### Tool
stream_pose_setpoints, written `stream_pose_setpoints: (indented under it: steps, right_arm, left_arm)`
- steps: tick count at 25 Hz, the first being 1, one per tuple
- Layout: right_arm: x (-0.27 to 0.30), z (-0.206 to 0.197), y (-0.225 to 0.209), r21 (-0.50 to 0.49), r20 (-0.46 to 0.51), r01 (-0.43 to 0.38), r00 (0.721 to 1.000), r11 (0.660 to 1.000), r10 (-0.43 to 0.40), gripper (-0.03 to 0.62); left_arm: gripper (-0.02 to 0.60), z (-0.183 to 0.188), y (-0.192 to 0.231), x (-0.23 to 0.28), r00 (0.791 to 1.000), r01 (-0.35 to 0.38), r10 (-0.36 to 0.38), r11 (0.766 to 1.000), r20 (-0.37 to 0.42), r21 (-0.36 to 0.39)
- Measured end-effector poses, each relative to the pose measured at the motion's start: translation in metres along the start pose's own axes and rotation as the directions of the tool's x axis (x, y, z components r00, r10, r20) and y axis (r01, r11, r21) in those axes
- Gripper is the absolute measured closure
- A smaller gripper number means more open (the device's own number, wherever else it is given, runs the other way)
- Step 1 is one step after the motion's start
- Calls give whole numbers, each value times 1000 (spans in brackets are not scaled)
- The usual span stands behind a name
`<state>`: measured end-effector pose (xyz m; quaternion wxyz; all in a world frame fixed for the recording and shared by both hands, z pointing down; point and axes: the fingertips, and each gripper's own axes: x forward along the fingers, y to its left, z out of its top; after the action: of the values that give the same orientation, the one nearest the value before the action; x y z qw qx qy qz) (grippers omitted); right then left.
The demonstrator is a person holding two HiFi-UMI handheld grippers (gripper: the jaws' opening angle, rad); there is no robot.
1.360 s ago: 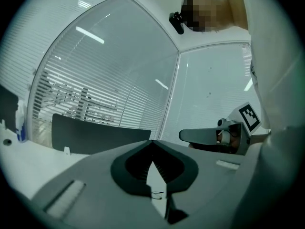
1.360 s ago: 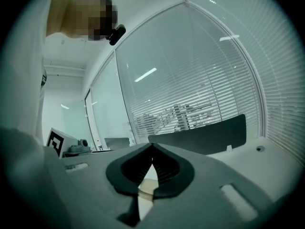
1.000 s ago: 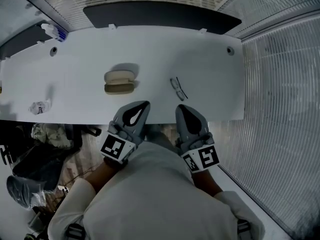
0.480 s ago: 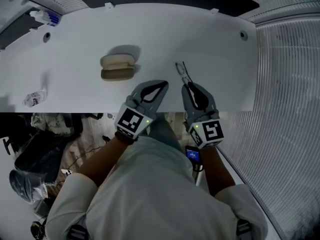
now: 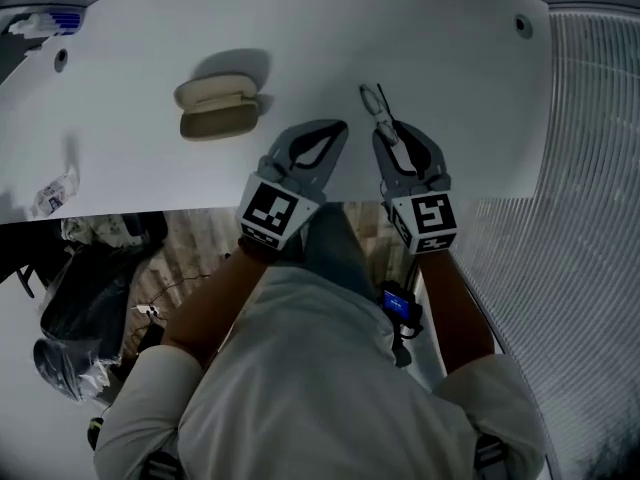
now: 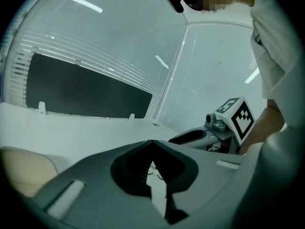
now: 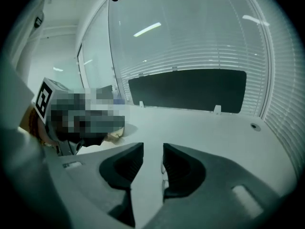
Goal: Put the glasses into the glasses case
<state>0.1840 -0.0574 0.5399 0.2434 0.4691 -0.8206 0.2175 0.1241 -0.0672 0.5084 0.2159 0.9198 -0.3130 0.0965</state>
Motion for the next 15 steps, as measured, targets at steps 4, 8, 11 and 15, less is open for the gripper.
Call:
stream_pose_setpoints:
  steps: [4, 8, 11, 15]
  right_arm:
    - [19, -23, -11, -7, -48, -3, 999, 1000, 3, 450]
    - [36, -41, -27, -6, -84, 3, 996, 1000, -4, 439]
    - [47, -52, -33, -12, -116, -7, 993, 1000, 6, 418]
    - [57, -64, -36, -28, -151, -24, 988, 999, 19, 398]
  left_arm:
    - [580, -20, 1, 14, 1000, 4, -4, 1000, -21, -16]
    - [580, -37, 4, 28, 999, 7, -8, 999, -39, -32]
    - [580, -47, 11, 37, 999, -4, 2, 999, -46, -49]
    - [580, -55, 19, 42, 998, -8, 5, 998, -55, -61]
